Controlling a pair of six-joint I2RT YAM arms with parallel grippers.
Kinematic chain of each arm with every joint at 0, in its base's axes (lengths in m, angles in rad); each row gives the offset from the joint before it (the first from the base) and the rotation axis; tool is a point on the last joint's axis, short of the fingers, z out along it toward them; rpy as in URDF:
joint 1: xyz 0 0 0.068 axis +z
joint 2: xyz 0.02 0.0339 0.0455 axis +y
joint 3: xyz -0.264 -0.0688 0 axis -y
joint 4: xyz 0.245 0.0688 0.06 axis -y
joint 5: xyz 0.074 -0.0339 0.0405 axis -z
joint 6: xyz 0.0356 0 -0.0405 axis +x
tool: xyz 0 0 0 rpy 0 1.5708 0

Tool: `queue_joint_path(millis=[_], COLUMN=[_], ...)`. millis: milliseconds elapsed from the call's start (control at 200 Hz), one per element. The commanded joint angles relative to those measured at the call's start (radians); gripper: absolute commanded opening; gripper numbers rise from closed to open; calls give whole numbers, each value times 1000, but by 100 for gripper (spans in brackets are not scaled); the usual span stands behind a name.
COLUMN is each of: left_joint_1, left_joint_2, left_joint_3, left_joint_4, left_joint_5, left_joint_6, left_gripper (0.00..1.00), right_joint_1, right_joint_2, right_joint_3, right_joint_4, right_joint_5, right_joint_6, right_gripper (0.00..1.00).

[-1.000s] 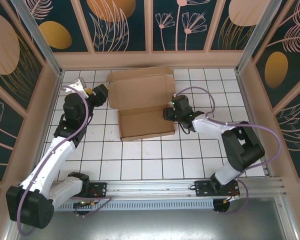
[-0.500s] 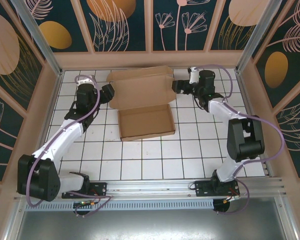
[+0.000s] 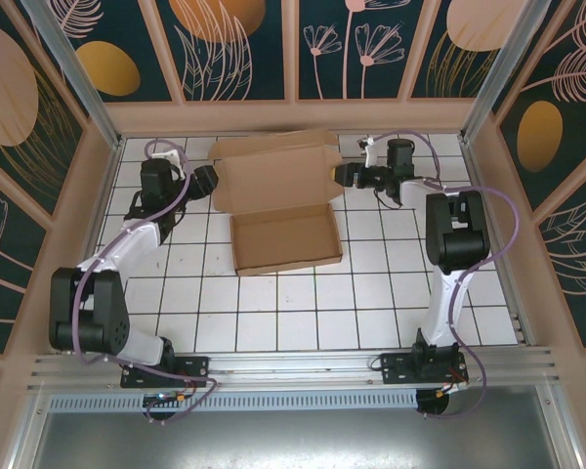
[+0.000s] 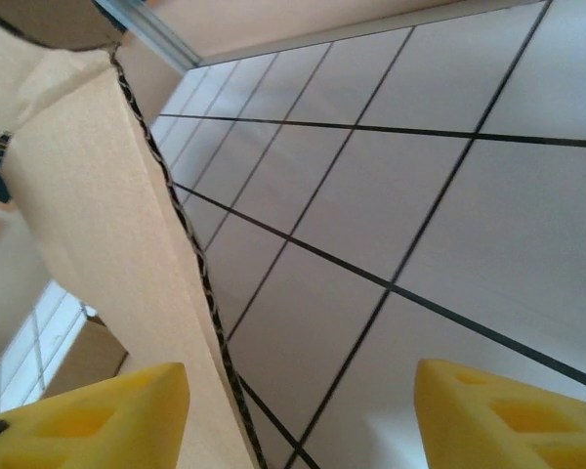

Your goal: Fold the paper box

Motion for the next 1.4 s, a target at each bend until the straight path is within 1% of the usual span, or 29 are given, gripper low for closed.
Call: queue_joint_path(millis=[0,60,100,160,265,325,390,485,550,631,696,766,866,936,991,1021,1066,1101,1166,1211,1266,1386,1396], left_joint_1=[15,25,36,46,56,56,57,57,56,57,56,53,31,-9,-51,-78,-119,-143,-177,-192,-203,-243,-249], left_joint_2=[69,102,130,165,196,206,207,202,191,179,171,161,140,123,107,99,84,72,51,39,29,31,35], left_joint_3=[32,45,53,89,87,83,71,47,29,19,15,9,10,23,32,38,44,39,25,15,0,-15,-13], left_joint_4=[39,41,46,26,72,92,104,114,115,119,122,131,129,100,75,57,34,34,41,44,52,66,67], left_joint_5=[173,204,240,246,313,349,354,337,321,306,295,285,241,179,107,50,-51,-102,-193,-246,-296,-404,-411], left_joint_6=[75,79,77,87,74,67,62,70,80,86,92,95,101,127,153,166,178,177,160,140,114,97,97], left_gripper=[71,70,70,68,67,64,60,49,37,25,18,12,9,6,5,5,4,4,4,2,4,2,2], right_joint_1=[3,3,3,3,3,3,5,9,18,35,46,64,102,136,161,178,205,231,288,321,357,409,427], right_joint_2=[23,29,32,36,35,30,27,21,9,-13,-37,-74,-137,-176,-206,-218,-234,-242,-247,-241,-222,-176,-173], right_joint_3=[22,14,9,7,0,-8,-11,-12,-12,-18,-32,-57,-91,-109,-127,-135,-145,-151,-151,-137,-108,-42,-38], right_joint_4=[104,121,131,135,143,146,146,133,106,74,72,71,40,11,4,0,-4,-7,-25,-47,-94,-176,-177], right_joint_5=[-110,-120,-129,-135,-141,-137,-127,-114,-84,-35,0,56,175,305,399,474,550,618,814,902,1051,1252,1267], right_joint_6=[59,69,75,81,88,91,93,86,63,32,25,15,-26,-43,-44,-35,-28,-24,-21,-25,1,36,35], right_gripper=[54,48,48,47,42,37,32,24,19,13,6,4,0,0,0,0,0,0,0,0,0,0,0])
